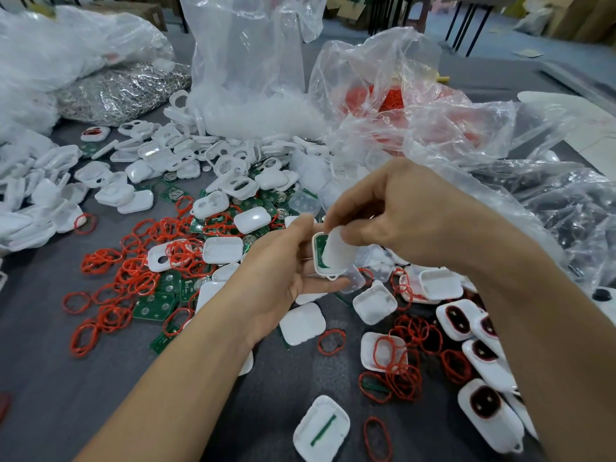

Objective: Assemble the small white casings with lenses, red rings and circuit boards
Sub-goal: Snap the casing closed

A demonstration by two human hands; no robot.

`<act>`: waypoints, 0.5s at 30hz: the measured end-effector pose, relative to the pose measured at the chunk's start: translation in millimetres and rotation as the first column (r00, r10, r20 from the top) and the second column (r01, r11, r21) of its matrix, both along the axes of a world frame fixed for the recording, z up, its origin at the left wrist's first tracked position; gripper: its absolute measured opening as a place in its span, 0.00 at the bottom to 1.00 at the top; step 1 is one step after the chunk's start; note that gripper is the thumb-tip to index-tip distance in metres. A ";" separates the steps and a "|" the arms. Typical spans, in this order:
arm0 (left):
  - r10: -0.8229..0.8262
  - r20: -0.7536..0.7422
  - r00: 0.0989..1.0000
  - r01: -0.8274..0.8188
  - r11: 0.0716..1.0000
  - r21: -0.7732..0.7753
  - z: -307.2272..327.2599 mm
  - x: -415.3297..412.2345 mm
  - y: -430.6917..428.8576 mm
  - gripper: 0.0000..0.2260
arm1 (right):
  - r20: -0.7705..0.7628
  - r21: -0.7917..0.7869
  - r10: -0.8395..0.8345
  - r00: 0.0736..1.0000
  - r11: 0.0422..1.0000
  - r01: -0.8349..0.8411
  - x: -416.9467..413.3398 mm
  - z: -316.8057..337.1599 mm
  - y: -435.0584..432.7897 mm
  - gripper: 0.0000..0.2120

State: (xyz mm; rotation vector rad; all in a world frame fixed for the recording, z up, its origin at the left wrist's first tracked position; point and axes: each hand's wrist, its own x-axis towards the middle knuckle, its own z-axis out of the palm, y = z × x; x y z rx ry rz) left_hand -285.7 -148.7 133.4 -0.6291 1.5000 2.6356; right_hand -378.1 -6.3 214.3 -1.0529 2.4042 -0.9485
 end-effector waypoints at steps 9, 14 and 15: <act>0.002 -0.004 1.000 -0.002 1.000 0.015 -0.3 0.2 -0.4 0.28 | -0.087 0.102 0.000 0.996 0.995 0.009 1.6 -7.7 -10.3 0.15; 0.015 -0.015 1.000 -0.014 0.999 0.034 -0.1 -0.8 -0.3 0.27 | -0.081 0.014 -0.071 0.994 0.997 0.072 6.5 -20.6 -10.7 0.15; 0.015 -0.018 1.000 -0.015 0.999 0.036 0.2 -0.5 -0.2 0.27 | -0.090 -0.003 -0.089 0.992 0.996 0.089 7.5 -23.5 -10.6 0.15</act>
